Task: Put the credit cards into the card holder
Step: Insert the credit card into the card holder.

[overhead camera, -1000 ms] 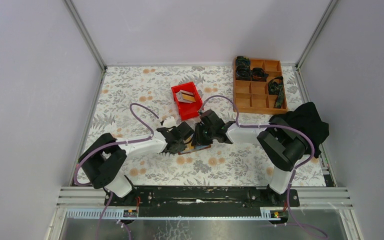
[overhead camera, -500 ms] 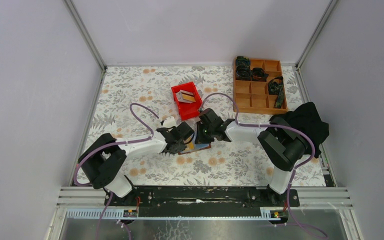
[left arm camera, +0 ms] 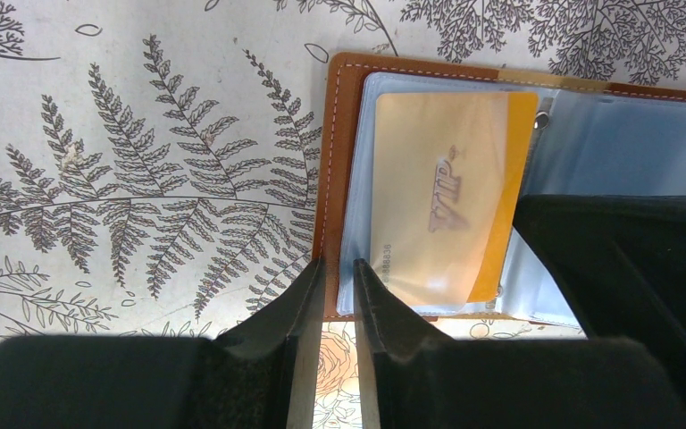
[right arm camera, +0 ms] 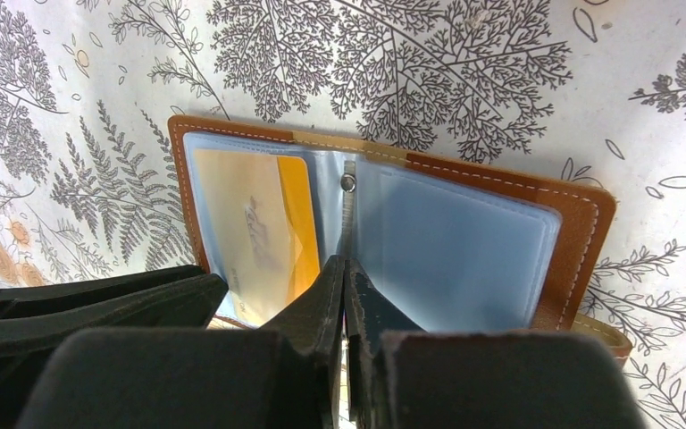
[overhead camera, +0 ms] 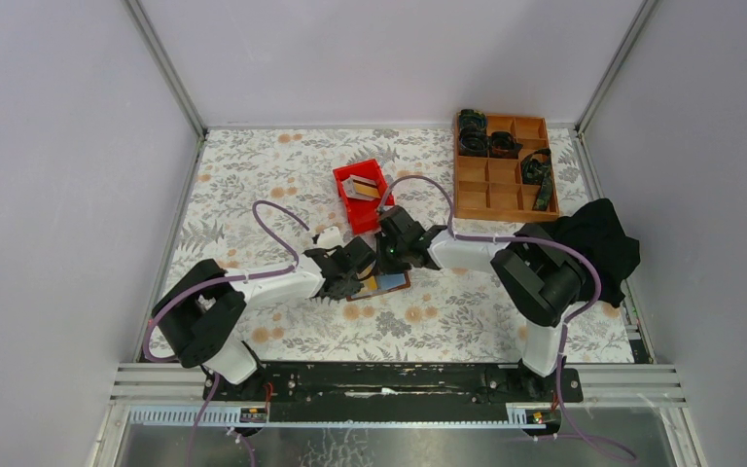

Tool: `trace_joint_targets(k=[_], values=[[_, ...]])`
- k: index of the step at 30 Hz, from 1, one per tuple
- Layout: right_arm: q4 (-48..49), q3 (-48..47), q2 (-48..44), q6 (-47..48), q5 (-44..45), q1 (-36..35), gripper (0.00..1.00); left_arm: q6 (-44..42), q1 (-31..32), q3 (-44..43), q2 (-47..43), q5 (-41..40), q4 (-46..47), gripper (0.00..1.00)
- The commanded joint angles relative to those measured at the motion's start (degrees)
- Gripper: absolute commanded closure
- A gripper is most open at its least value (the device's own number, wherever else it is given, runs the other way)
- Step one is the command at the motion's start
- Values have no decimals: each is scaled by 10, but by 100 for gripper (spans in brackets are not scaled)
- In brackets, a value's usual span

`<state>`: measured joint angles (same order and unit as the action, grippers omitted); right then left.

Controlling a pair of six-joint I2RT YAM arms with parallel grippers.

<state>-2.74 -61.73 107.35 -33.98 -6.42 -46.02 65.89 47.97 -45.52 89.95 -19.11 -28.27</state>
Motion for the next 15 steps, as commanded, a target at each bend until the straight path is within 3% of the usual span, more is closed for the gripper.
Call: trace_joint_targets(k=[1, 15], values=[[-37, -14, 9, 12, 21, -28, 95, -12, 14, 51, 56, 71, -71, 75], [-61, -10, 6, 0, 44, -58, 95, -7, 15, 37, 1, 50, -100, 76]])
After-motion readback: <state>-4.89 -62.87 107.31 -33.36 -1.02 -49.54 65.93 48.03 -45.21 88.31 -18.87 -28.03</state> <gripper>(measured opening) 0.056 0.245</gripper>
